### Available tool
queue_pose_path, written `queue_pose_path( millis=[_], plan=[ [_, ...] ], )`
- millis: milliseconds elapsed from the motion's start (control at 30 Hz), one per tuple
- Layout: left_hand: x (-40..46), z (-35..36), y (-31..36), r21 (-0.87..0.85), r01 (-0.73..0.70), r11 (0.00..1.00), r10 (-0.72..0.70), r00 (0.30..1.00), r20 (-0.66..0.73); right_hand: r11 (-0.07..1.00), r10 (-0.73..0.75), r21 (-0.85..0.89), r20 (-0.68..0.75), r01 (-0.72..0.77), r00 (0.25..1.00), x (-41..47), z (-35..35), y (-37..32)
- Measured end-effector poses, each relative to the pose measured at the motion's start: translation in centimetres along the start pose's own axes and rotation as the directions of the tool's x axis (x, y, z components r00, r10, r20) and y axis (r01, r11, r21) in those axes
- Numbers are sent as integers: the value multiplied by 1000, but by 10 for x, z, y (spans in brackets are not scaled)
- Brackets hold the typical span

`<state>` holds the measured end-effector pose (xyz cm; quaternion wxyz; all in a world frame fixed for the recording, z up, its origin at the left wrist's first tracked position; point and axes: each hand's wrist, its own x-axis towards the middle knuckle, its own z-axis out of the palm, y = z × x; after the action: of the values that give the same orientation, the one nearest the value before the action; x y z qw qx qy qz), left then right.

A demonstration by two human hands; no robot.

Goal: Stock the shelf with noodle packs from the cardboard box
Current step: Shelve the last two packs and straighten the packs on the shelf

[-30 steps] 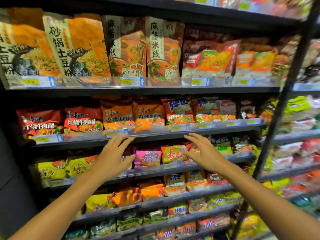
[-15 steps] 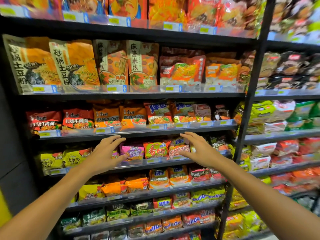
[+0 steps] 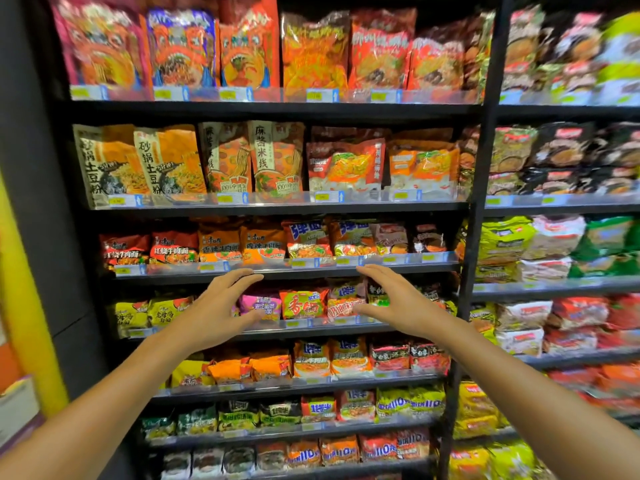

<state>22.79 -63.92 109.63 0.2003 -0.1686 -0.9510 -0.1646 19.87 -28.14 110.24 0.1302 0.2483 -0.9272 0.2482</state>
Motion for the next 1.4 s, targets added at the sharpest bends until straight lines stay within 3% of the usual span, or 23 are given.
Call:
queue_pose_path(
  millis=[233,400,600,867,1133,1400],
  plan=[
    [-19,-17,13,5,-33,999,33,999,-5,997,-54,57,-59,58,997,-21,-11,-27],
    [-29,10,19,5,-67,998,67,997,49,997,-9,79,-73,15,997,-48,15,-21],
    [-9,100,48,-70,-167,983,178,964,199,982,183,56,-61,-180,981,-103,51,51],
    [43,235,125,-214,-241,947,297,910,288,923,384,41,-62,-382,921,-174,54,169],
    [76,366,191,-298,-352,887,449,805,389,823,568,85,-101,-561,817,-260,70,277],
    [121,504,242,-426,-422,800,598,614,516,593,803,109,-153,-798,576,-326,111,352]
  ],
)
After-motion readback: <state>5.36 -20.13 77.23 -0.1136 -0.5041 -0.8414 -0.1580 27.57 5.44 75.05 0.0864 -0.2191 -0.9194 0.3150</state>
